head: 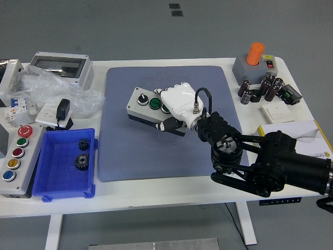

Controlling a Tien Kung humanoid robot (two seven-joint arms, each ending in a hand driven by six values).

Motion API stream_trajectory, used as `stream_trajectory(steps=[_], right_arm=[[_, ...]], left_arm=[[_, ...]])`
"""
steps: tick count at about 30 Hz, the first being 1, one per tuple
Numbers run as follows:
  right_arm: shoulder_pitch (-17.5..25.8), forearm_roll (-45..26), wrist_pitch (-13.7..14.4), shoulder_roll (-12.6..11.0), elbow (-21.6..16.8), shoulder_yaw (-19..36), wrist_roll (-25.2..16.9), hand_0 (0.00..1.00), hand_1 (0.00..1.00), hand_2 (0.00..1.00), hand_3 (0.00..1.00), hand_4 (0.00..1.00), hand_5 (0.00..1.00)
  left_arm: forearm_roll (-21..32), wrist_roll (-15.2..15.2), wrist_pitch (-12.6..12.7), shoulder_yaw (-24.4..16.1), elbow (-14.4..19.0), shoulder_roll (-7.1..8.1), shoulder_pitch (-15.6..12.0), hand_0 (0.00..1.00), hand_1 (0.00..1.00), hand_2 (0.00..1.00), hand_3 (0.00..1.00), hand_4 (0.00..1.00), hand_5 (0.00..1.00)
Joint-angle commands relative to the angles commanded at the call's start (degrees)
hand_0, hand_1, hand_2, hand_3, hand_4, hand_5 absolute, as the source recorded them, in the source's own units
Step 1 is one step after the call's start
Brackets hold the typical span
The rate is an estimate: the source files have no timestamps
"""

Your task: Pick up the button,place it on the desk,press the button,press the button

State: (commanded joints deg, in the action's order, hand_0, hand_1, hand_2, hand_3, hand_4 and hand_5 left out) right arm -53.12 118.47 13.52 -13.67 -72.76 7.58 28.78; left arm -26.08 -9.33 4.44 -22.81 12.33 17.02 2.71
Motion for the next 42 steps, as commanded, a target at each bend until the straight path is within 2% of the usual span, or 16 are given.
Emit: stream_trajectory(steps=[5, 9, 20, 25, 35, 36, 41, 42], right_arm=[[-1.2, -0.5, 2.1, -1.3, -0.2, -5.5, -5.9, 0.154, 0.402, 0.337, 0.408, 0.471, 0.002], [-1.3, -0.5, 3.3, -1.5, -0.1, -6.9, -7.9, 0.156, 0.411, 0.337, 0.400, 0.475, 0.002], [-1.5, 0.1, 3.6, -1.8, 0.9, -6.6, -10.3, 0.184, 0.451, 0.357, 0.414, 0.412, 0.002], [-1.7, -0.4, 3.2, -1.5, 2.5, -6.3, -11.1, 0.183, 0.456, 0.362, 0.413, 0.404, 0.002], [-2.1, -0.7, 5.1, 0.0, 7.1, -6.5, -12.9, 0.203, 0.488, 0.375, 0.422, 0.410, 0.002], [-2.2, -0.7, 5.3, 0.2, 7.6, -6.4, -13.1, 0.240, 0.541, 0.470, 0.438, 0.425, 0.002], [-2.9, -1.2, 5.5, 1.4, 10.3, -6.0, -14.8, 0.240, 0.541, 0.470, 0.438, 0.425, 0.002], [-3.1, -1.5, 5.2, 1.8, 11.2, -5.8, -15.3, 0.361, 0.601, 0.580, 0.447, 0.432, 0.002]], left_arm=[[0.3, 0.0, 0.0, 0.3, 0.0, -0.03, -0.2, 0.624, 0.636, 0.586, 0.618, 0.657, 0.367], [1.2, -0.1, 0.1, 1.1, -0.1, -0.13, -0.4, 0.624, 0.635, 0.586, 0.617, 0.656, 0.369], [2.1, -0.1, 0.1, 2.1, -0.3, -0.30, -0.5, 0.623, 0.636, 0.586, 0.621, 0.653, 0.377], [2.1, -0.1, 0.1, 2.0, -0.3, -0.27, -0.5, 0.623, 0.635, 0.586, 0.621, 0.653, 0.377], [2.3, -0.1, 0.1, 2.3, -0.3, -0.27, -0.5, 0.623, 0.635, 0.586, 0.621, 0.652, 0.376], [2.4, -0.1, 0.1, 2.4, -0.3, -0.27, -0.5, 0.623, 0.635, 0.586, 0.621, 0.651, 0.375], [2.5, -0.1, 0.1, 2.5, -0.3, -0.23, -0.4, 0.623, 0.635, 0.586, 0.621, 0.651, 0.375], [2.4, -0.1, 0.1, 2.5, -0.3, -0.21, -0.4, 0.623, 0.635, 0.586, 0.621, 0.649, 0.372]])
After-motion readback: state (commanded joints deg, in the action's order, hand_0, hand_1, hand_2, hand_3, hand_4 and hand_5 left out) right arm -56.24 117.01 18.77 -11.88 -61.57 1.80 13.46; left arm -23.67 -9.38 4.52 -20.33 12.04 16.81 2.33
